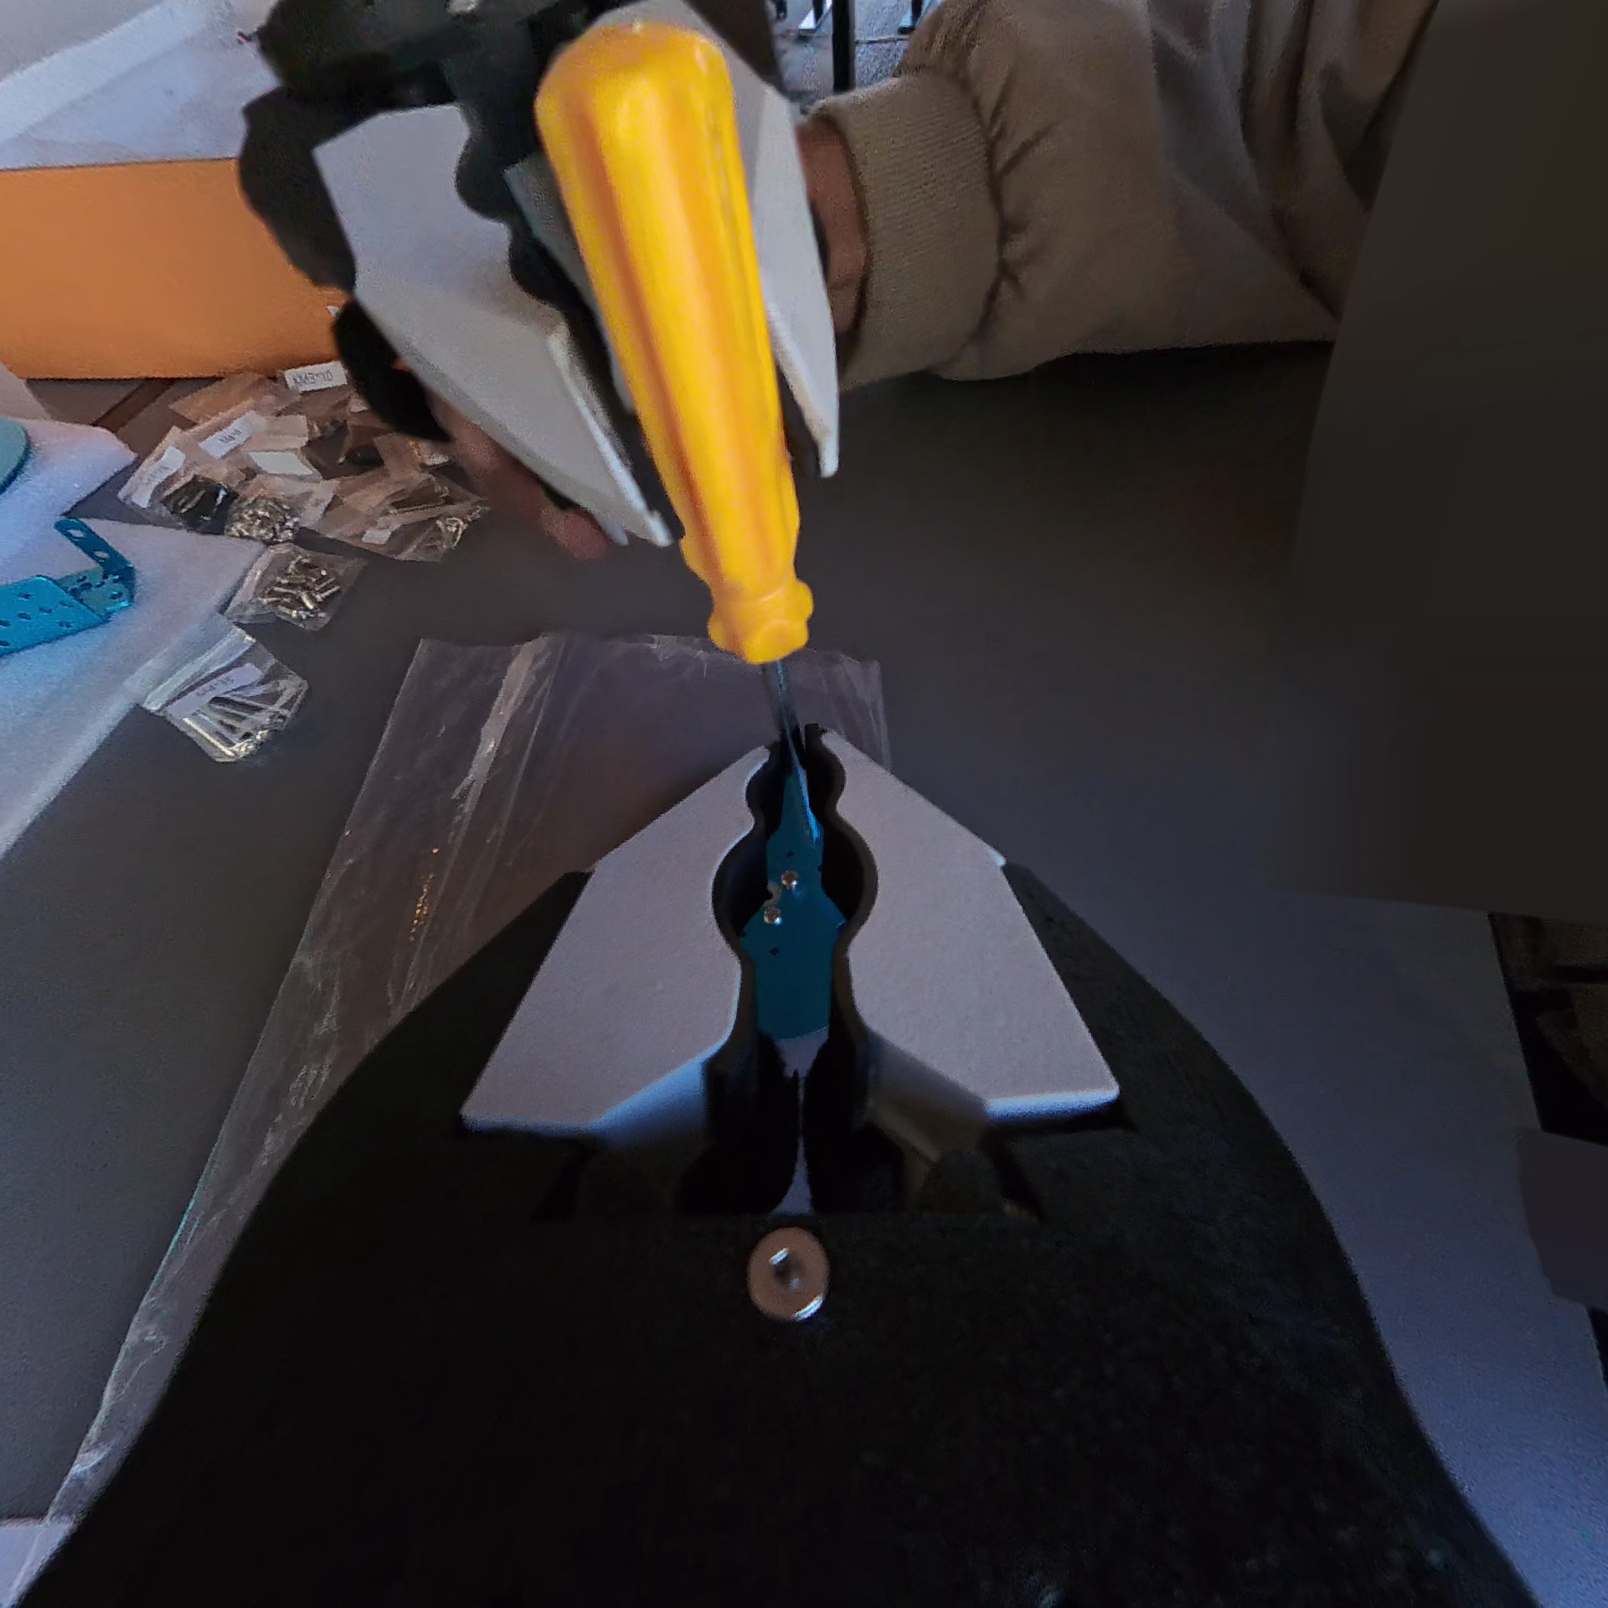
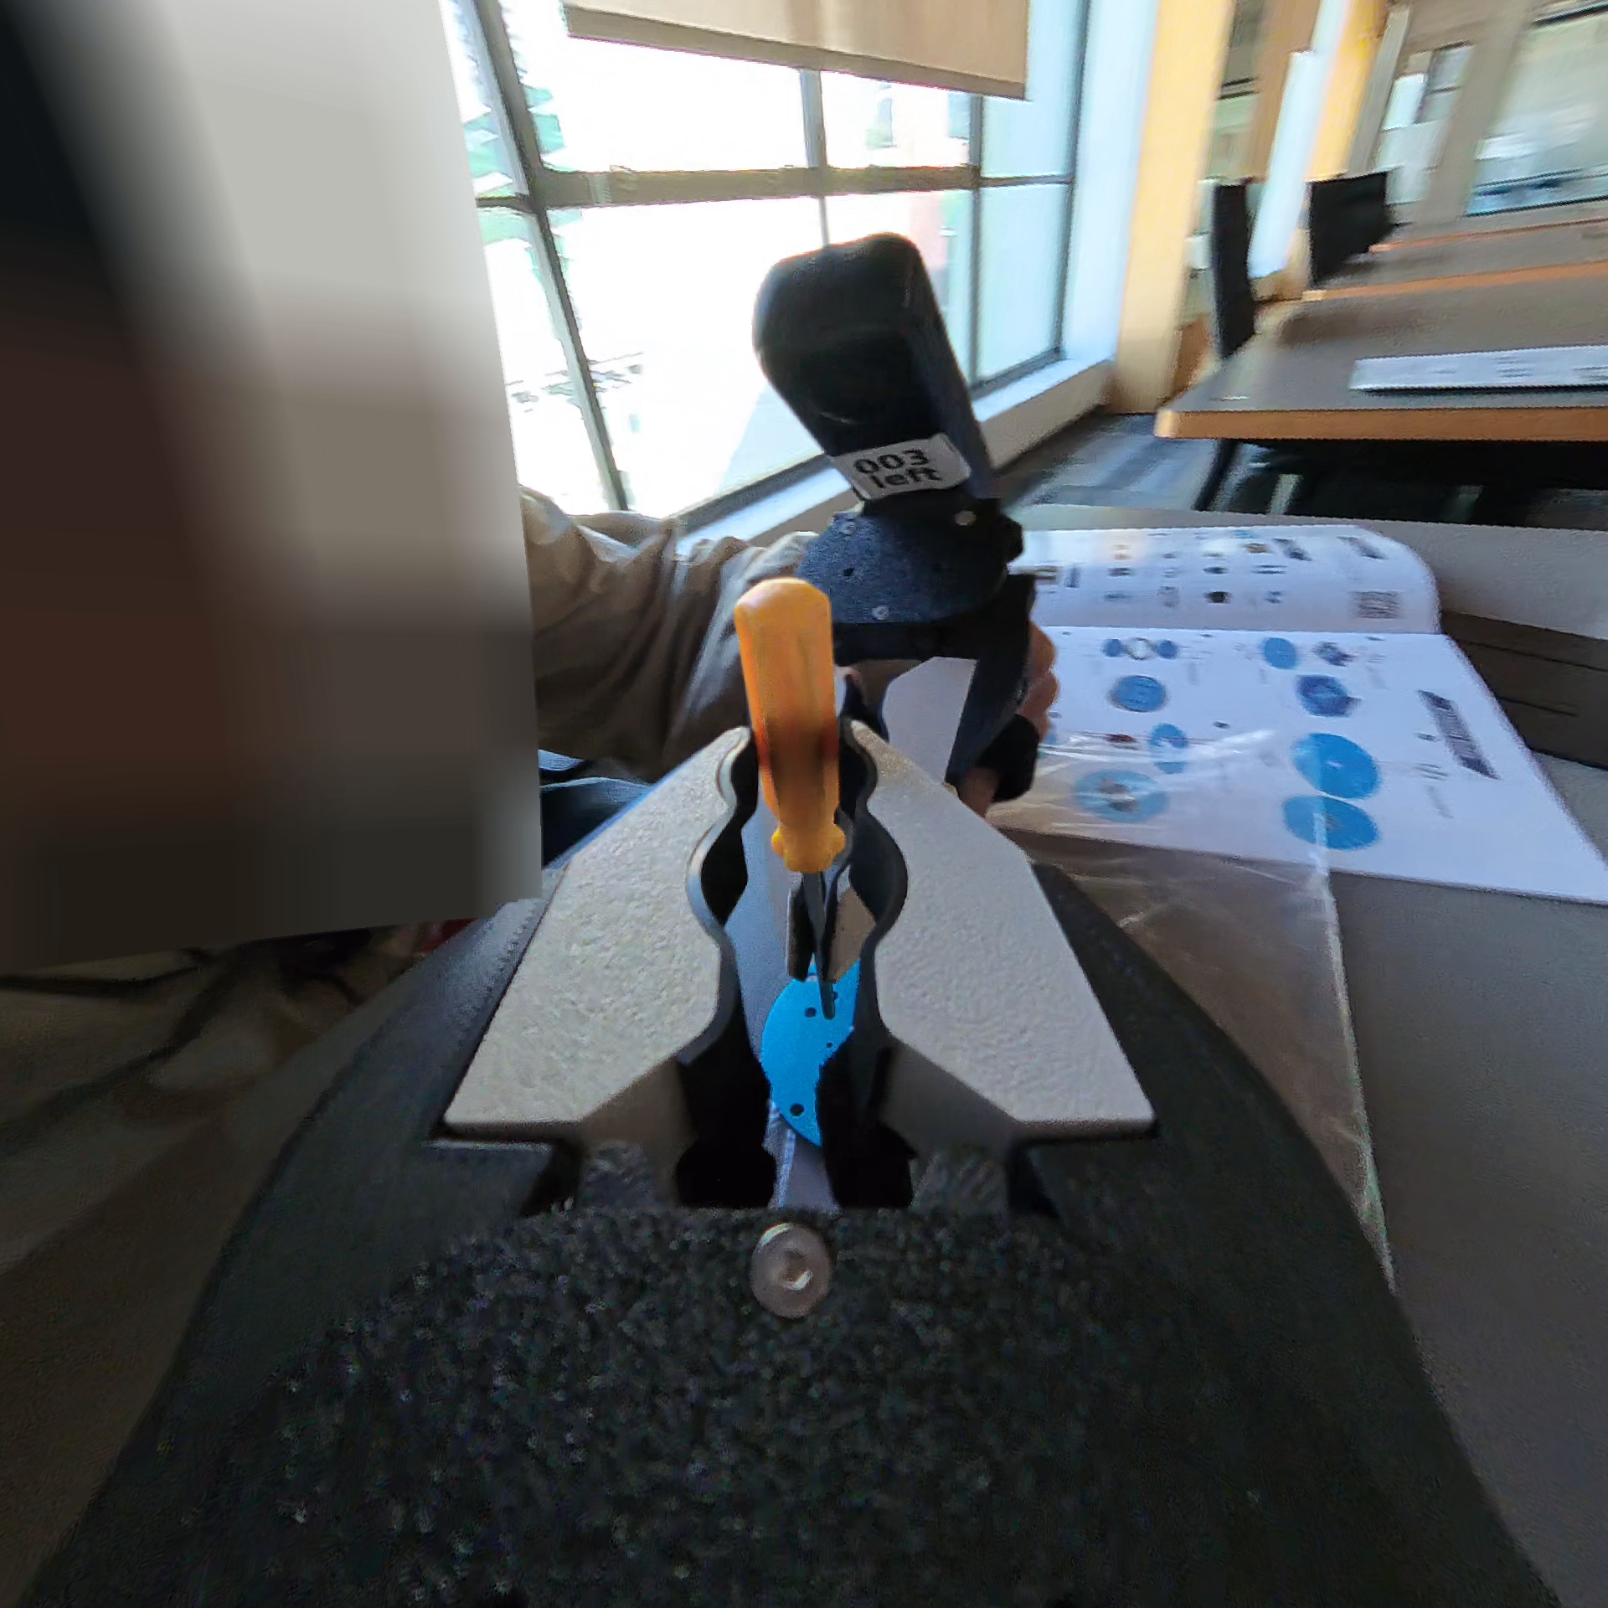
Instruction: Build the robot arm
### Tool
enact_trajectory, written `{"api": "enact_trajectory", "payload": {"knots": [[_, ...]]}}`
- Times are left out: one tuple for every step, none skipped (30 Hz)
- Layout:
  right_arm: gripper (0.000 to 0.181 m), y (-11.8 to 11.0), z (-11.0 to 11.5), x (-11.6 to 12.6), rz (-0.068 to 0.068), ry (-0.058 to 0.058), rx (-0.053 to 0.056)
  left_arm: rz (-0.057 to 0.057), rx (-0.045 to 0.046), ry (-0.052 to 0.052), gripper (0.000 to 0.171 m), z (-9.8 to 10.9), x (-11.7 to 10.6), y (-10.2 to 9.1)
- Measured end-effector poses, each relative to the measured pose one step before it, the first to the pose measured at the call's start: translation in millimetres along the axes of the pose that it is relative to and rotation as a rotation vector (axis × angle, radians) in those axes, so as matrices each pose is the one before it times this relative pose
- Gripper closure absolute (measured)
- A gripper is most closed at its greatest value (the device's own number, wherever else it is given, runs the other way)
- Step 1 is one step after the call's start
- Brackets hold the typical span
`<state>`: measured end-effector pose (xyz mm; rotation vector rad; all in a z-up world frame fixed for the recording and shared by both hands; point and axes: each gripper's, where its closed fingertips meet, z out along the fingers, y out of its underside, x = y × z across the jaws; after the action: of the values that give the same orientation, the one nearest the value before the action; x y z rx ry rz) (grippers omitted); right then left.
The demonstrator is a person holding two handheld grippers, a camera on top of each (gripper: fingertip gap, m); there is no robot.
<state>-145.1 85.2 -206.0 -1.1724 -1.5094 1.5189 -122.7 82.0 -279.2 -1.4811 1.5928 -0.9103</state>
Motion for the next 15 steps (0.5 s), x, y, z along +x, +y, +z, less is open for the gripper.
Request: {"api": "enact_trajectory", "payload": {"knots": [[0.165, -0.17, -0.26, -0.79, 0.0191, -0.0586, 0.0019, 0.0032, -0.0002, -0.0004, 0.168, -0.32, -0.06, 0.28], [0.165, 1.17, -0.17, 0.13, 0.0192, -0.0497, -0.0084, 0.0096, -0.00812, -0.0113, 0.168, 0.09, -1.51, 1.73], [0.165, 1.55, -0.2, 1.27, 0.0068, -0.0341, -0.0096, 0.0113, -0.01031, -0.0134, 0.167, 0.24, -1.6, 2.17], [0.165, 1.91, -0.19, 1.35, -0.0063, -0.0258, -0.0105, 0.0053, -0.00982, -0.0029, 0.167, 0.56, -0.19, 2.0], [0.165, 1.49, 0.09, 0.41, -0.0047, -0.0225, -0.0087, 0.0008, -0.00476, -0.0004, 0.168, 0.52, -0.06, 0.99], [0.165, 0.67, 0.44, -0.09, 0.0004, -0.0183, -0.0064, -0.0016, -0.00236, 0.0039, 0.168, 0.57, 0.31, 0.65], [0.165, 1.09, 0.73, 0.13, 0.0017, -0.0117, -0.0128, -0.0039, -0.00378, 0.006, 0.168, 0.7, 0.57, 0.86], [0.165, 1.19, 0.94, 0.04, -0.0047, -0.0061, -0.0113, 0.001, -0.00453, -0.0011, 0.168, 0.68, -0.27, 1.0], [0.165, 0.91, 1.01, 0.82, -0.0097, 0.0021, -0.0076, 0.0055, -0.00652, -0.0056, 0.168, 0.27, -0.81, 1.37], [0.165, 0.8, 0.8, 0.45, -0.0066, -0.0001, -0.0061, 0.0035, -0.00662, -0.0041, 0.168, -0.15, -0.69, 1.07], [0.165, 0.13, 0.48, -0.15, -0.0012, -0.0054, 0.0018, 0.002, -0.00254, -0.0006, 0.168, -0.37, -0.04, 0.21], [0.165, -0.37, 0.07, 0.09, -0.0018, -0.0045, 0.0043, 0.0013, -0.0007, 0.0003, 0.168, -0.16, 0.12, -0.1], [0.165, -0.3, -0.22, 0.67, 0.0002, 0.0007, 0.0025, 0.0006, 0.00056, -0.0033, 0.168, 0.07, -0.51, -0.21], [0.165, -0.13, -0.43, 0.15, 0.0037, -0.0031, 0.0019, -0.0014, 0.00255, 0.002, 0.168, 0.18, 0.29, -0.35], [0.165, -0.13, -0.37, -0.08, -0.0002, -0.0016, -0.0012, -0.0036, 0.00473, 0.0053, 0.168, -0.12, 0.88, -0.62]]}}
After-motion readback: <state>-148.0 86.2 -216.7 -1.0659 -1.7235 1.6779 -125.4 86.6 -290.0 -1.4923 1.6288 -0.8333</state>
